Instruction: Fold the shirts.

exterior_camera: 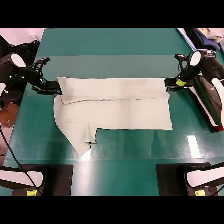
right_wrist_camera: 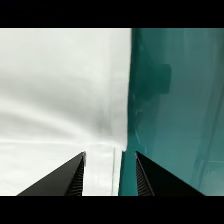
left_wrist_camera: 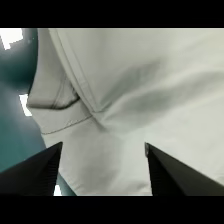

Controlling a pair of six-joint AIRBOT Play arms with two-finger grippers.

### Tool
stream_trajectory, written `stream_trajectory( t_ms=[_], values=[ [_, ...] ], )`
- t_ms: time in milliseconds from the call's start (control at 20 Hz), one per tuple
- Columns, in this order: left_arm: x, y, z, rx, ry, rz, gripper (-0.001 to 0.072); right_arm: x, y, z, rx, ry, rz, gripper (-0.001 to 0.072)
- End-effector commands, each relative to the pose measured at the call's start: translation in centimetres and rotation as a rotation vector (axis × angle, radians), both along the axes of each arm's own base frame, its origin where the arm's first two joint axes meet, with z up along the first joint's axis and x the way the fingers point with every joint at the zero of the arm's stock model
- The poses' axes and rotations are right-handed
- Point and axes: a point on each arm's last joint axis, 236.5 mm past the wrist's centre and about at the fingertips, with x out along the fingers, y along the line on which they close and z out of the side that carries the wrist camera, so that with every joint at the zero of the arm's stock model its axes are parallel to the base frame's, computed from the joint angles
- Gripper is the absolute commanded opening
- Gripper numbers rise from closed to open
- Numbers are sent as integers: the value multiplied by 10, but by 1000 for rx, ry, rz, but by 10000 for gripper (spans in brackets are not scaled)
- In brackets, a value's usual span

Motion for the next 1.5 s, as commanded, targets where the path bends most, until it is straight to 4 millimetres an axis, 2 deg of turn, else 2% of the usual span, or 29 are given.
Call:
stream_trajectory(
  t_ms=[0, 150, 250, 500, 650, 750, 900, 1050, 1100, 1150, 1350, 1450],
  values=[
    [-16, 13, 12, 54, 40, 33, 611, -13, 2, 13, 0, 49, 12, 378],
    [-43, 15, 32, 72, 32, 59, 612, -26, 2, 28, 0, 33, 21, 378],
    [-74, 12, 29, 67, 47, 99, 612, -34, 2, 36, 0, 2, 20, 378],
    [-162, -11, -7, -14, 72, 241, 612, -48, 1, 43, 1, -91, 15, 371],
    [-199, -31, -31, -92, 144, 281, 611, -54, 3, 44, 10, -87, 14, 371],
    [-216, -42, -47, -134, 202, 291, 612, -54, 15, 46, 61, -90, 9, 371],
    [-228, -56, -62, -127, 217, 247, 612, -53, 25, 48, 105, -94, 6, 371],
    [-223, -76, -64, -117, 175, 200, 611, -55, 25, 47, 104, -85, 7, 371],
    [-222, -80, -64, -115, 165, 197, 570, -57, 25, 47, 104, -79, 8, 371],
    [-221, -83, -64, -114, 159, 191, 472, -58, 25, 47, 104, -75, 8, 371],
    [-227, -84, -68, -118, 175, 194, 469, -58, 25, 47, 104, -74, 8, 371],
    [-238, -84, -72, -112, 216, 187, 469, -58, 25, 47, 104, -74, 8, 371]
  ],
)
